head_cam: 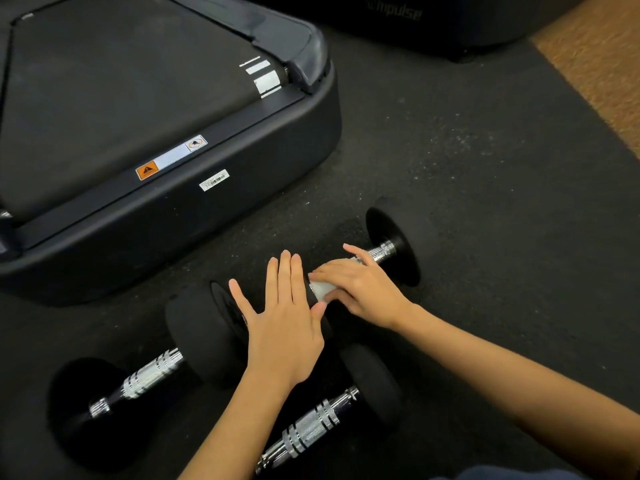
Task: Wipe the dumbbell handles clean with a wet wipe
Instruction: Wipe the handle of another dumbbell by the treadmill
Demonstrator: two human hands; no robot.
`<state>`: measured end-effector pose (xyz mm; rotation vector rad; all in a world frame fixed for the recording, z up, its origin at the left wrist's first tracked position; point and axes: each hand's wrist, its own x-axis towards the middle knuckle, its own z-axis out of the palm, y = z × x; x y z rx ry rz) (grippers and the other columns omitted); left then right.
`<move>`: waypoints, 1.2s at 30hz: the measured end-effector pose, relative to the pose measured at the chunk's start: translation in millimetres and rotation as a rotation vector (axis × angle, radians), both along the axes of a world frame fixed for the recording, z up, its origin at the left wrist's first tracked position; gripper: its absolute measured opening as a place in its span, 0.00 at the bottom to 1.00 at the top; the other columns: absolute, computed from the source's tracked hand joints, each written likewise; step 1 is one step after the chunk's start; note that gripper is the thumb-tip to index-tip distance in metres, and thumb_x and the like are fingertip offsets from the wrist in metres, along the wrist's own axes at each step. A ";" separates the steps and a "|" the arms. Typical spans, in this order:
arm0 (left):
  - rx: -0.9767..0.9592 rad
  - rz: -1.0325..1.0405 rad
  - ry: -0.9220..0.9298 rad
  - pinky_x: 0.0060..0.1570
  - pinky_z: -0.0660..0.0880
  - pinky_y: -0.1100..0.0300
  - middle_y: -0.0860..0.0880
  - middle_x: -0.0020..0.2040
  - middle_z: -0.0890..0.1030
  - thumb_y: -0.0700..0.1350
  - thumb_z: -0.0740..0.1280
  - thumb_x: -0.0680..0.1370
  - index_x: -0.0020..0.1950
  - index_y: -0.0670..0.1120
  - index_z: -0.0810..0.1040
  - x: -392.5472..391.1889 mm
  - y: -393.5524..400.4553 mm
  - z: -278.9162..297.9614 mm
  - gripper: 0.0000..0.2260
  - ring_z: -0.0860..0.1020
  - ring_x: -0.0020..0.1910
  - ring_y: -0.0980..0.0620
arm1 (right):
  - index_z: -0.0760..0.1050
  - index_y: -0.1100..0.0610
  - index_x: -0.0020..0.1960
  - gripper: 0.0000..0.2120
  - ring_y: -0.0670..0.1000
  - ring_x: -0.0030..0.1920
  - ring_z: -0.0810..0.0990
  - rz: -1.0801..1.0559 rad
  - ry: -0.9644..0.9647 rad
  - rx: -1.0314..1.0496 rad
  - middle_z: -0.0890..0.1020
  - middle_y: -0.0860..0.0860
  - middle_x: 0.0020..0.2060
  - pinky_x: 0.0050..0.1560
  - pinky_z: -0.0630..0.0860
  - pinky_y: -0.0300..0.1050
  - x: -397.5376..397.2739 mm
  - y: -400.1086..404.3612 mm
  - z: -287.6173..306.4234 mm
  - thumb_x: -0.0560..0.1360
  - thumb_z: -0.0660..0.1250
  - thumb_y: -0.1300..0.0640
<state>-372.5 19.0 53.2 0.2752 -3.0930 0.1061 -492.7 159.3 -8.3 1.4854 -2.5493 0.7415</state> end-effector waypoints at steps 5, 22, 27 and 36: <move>0.003 0.013 -0.018 0.69 0.47 0.27 0.46 0.79 0.55 0.58 0.43 0.79 0.79 0.43 0.53 -3.5 -1.7 1.9 0.32 0.54 0.78 0.47 | 0.79 0.51 0.57 0.10 0.46 0.56 0.79 0.060 -0.024 0.142 0.83 0.45 0.51 0.75 0.52 0.49 -15.2 -12.3 20.5 0.77 0.65 0.54; 0.062 0.020 -0.062 0.68 0.34 0.30 0.49 0.80 0.41 0.60 0.35 0.76 0.79 0.46 0.39 -3.0 -3.6 8.1 0.34 0.40 0.78 0.50 | 0.68 0.51 0.73 0.28 0.45 0.70 0.71 0.087 -0.033 0.195 0.76 0.46 0.66 0.77 0.38 0.49 -13.7 -3.4 20.3 0.75 0.70 0.50; 0.054 0.017 -0.057 0.68 0.33 0.31 0.49 0.80 0.40 0.60 0.35 0.76 0.79 0.47 0.38 -1.9 -3.0 7.9 0.33 0.40 0.78 0.50 | 0.56 0.54 0.78 0.29 0.47 0.77 0.57 0.175 -0.170 0.515 0.64 0.50 0.76 0.74 0.33 0.53 -21.2 -10.8 49.0 0.80 0.61 0.57; 0.052 0.024 -0.036 0.69 0.37 0.30 0.48 0.80 0.44 0.60 0.36 0.77 0.79 0.46 0.42 -2.7 -1.6 5.4 0.33 0.43 0.79 0.49 | 0.69 0.55 0.72 0.24 0.48 0.69 0.72 0.048 -0.018 0.295 0.78 0.51 0.65 0.73 0.35 0.41 -6.4 -21.2 36.3 0.78 0.65 0.52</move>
